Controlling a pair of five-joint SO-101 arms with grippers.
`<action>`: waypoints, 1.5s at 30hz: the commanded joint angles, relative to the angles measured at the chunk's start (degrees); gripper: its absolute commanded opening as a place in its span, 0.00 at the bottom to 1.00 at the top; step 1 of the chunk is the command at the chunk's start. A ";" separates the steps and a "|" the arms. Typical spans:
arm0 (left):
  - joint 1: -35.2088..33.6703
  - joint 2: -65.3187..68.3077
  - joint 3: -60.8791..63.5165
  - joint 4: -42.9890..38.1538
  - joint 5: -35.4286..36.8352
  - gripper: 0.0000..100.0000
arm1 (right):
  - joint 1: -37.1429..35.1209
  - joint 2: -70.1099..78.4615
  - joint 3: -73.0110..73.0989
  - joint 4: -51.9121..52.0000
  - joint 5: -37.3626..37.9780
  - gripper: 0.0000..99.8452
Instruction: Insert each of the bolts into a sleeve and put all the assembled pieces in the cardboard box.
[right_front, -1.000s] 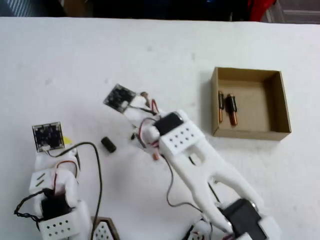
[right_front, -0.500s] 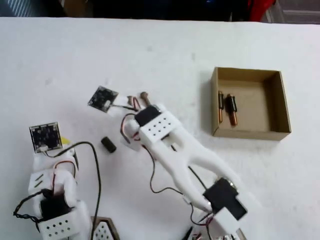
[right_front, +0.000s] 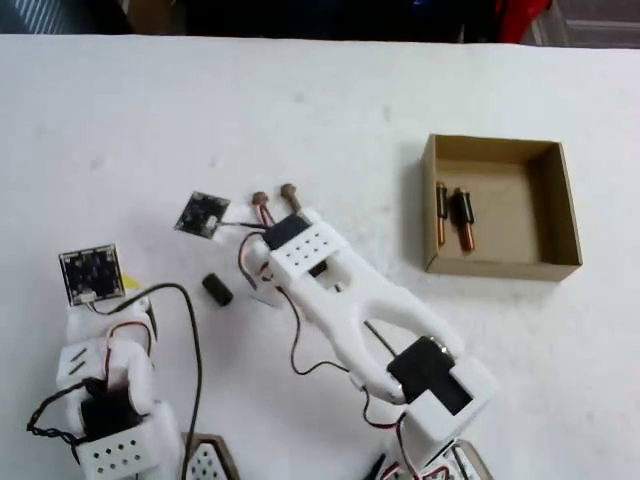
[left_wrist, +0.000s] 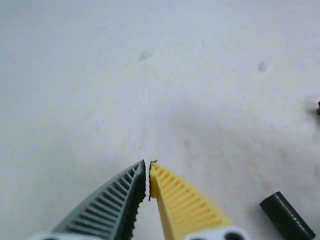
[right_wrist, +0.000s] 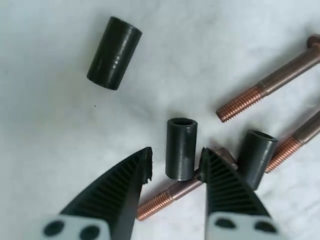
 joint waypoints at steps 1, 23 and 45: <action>-0.48 -0.75 -2.20 -0.18 -0.53 0.05 | 0.66 -0.31 -2.37 -1.01 3.78 0.14; -0.22 -0.75 -0.97 -0.26 -6.95 0.05 | 0.57 -0.22 3.16 -5.67 6.15 0.11; -0.22 -0.75 -0.79 -0.26 -7.21 0.05 | 0.40 5.93 1.58 -6.02 4.84 0.09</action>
